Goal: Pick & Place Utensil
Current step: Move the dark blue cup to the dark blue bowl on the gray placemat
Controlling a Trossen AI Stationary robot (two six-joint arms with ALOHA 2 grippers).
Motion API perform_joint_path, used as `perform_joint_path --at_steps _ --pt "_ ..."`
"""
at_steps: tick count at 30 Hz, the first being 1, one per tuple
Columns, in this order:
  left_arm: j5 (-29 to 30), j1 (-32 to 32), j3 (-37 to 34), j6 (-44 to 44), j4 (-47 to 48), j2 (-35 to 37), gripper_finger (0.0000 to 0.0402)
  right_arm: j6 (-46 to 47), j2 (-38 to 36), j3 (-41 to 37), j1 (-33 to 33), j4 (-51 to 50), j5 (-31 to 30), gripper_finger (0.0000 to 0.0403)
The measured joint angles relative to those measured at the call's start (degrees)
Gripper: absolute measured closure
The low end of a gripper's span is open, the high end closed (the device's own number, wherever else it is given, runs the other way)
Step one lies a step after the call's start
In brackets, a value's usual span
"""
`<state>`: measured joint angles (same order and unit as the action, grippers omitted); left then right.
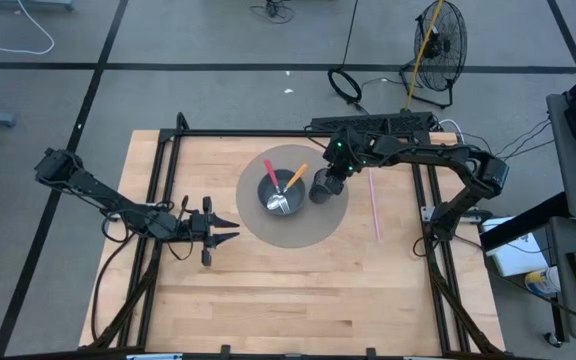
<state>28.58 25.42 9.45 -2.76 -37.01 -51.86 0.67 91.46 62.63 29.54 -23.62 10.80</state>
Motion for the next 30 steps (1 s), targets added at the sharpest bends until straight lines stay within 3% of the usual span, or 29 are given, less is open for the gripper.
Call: perform_joint_path --at_steps 8,30 --pt "0.02 -0.01 0.00 0.78 -0.04 0.00 0.0298 -1.53 -0.10 5.09 -0.13 -7.65 -0.03 0.0394" --pt "0.53 -0.01 0.00 0.95 -0.20 0.02 0.0298 -0.25 0.42 5.75 -2.25 -9.77 -0.47 0.0394"
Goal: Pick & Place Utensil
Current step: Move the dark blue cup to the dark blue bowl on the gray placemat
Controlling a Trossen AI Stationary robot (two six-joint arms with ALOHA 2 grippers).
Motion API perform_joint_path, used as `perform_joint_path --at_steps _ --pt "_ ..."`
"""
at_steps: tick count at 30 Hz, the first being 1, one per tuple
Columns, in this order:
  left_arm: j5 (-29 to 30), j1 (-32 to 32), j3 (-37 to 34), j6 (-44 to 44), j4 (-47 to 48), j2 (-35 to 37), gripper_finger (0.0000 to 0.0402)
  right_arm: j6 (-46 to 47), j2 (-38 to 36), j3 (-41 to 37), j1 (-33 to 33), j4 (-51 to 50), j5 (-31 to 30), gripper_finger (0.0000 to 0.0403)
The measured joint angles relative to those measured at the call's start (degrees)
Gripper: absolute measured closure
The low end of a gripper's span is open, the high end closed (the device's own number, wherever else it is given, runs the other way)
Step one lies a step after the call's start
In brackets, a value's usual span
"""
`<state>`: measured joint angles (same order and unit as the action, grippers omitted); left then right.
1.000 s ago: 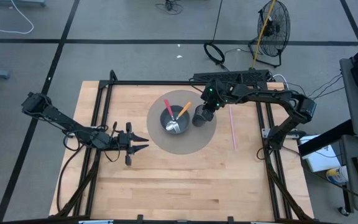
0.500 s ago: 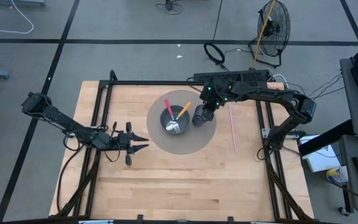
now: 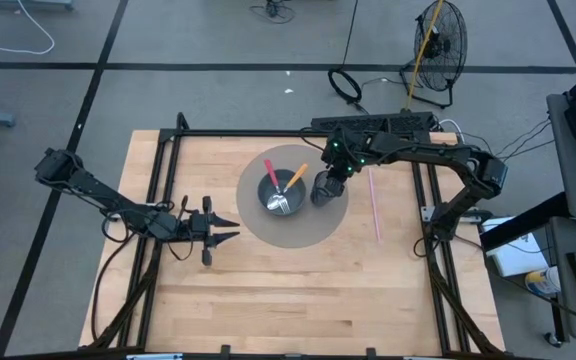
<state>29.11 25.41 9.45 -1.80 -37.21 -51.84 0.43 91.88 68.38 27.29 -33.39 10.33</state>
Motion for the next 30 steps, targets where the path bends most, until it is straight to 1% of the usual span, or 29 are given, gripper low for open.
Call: perform_joint_path --at_steps 10,19,22,30 --pt "-0.01 0.00 0.00 -0.18 0.04 -0.02 0.0298 0.43 2.64 0.00 -0.07 -0.08 0.00 0.0394" --pt "-0.03 0.00 0.00 -0.02 0.20 0.00 0.0298 0.42 2.62 0.04 -0.04 0.14 0.07 0.0393" --pt "-0.03 0.00 0.00 0.00 0.20 -0.01 0.0298 0.44 2.62 0.04 -0.04 0.42 0.15 0.0380" --pt "-0.05 0.00 0.00 -0.20 0.18 -0.02 0.0298 0.85 2.58 0.04 -0.02 0.40 0.21 0.0326"
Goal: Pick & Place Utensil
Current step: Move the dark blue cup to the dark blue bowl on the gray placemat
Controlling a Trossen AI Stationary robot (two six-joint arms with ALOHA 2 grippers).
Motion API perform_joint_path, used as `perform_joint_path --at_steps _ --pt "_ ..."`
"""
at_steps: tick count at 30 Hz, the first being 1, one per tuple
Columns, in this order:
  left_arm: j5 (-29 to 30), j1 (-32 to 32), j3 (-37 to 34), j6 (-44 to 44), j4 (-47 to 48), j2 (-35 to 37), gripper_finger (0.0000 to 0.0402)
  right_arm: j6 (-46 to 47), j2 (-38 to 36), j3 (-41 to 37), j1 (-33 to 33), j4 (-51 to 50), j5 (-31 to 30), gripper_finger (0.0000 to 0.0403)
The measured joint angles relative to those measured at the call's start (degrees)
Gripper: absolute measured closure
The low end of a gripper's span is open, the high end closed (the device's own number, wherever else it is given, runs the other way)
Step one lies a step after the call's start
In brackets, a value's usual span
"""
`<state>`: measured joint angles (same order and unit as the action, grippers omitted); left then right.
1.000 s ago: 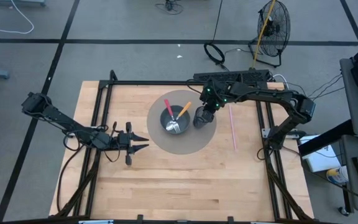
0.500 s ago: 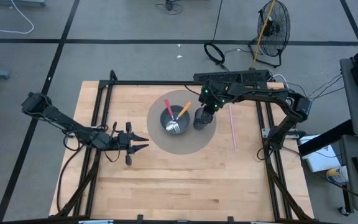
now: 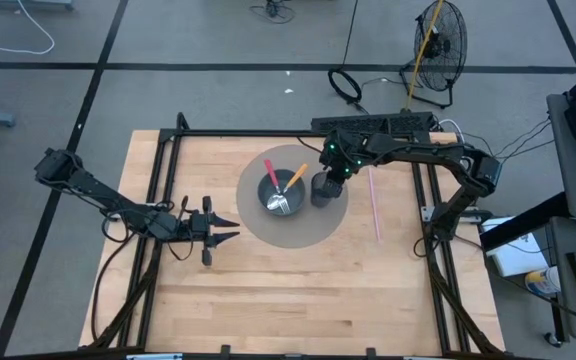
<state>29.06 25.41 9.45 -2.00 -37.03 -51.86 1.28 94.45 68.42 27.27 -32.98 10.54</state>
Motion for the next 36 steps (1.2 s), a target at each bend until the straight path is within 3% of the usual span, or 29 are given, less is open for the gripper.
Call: perform_joint_path --at_steps 24,36 --pt "-0.04 0.00 0.00 -0.07 0.54 0.00 0.0298 -0.01 -0.44 2.20 0.02 -0.74 3.12 0.0264" --pt "-0.07 0.00 0.00 -1.20 2.22 0.00 0.0298 0.97 -0.44 4.37 0.02 -2.91 2.78 0.0256"
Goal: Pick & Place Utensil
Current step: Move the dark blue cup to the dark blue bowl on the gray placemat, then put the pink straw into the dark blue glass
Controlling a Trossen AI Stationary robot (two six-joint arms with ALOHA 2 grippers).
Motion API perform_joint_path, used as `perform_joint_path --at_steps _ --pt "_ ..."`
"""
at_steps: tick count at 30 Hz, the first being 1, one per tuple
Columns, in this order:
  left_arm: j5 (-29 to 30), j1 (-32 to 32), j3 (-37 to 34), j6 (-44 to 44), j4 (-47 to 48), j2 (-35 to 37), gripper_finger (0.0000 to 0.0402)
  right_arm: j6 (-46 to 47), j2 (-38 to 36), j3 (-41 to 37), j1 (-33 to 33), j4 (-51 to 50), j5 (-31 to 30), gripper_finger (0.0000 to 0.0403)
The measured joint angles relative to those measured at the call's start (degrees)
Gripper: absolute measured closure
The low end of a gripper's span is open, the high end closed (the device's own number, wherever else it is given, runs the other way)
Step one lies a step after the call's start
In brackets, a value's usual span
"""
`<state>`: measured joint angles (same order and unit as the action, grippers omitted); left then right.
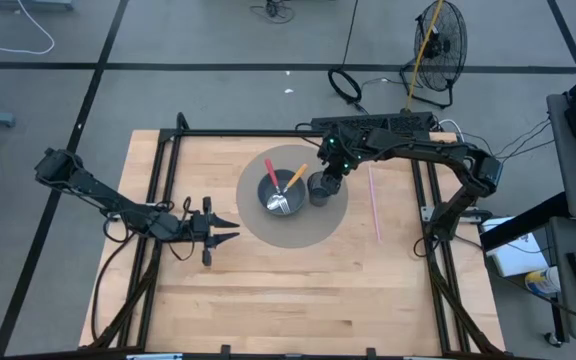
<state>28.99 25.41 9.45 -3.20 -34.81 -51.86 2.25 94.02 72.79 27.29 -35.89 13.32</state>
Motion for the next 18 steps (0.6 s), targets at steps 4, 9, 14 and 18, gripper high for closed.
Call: perform_joint_path --at_steps 4,9,14,18 --pt "0.02 0.00 0.00 -0.07 0.18 0.01 0.0298 0.12 -0.60 0.00 0.00 -0.57 -0.18 0.0249" --pt "0.02 0.00 0.00 -0.15 0.31 0.00 0.0298 0.14 -2.39 -0.02 -0.02 -1.74 -2.99 0.0238" --pt "0.02 0.00 0.00 -0.15 0.30 0.00 0.0298 0.12 -5.95 0.00 -0.02 -2.66 -3.10 0.0232" --pt "0.02 0.00 0.00 -0.35 0.31 0.00 0.0298 0.10 -10.20 0.00 -0.02 -4.68 -4.37 0.0232"
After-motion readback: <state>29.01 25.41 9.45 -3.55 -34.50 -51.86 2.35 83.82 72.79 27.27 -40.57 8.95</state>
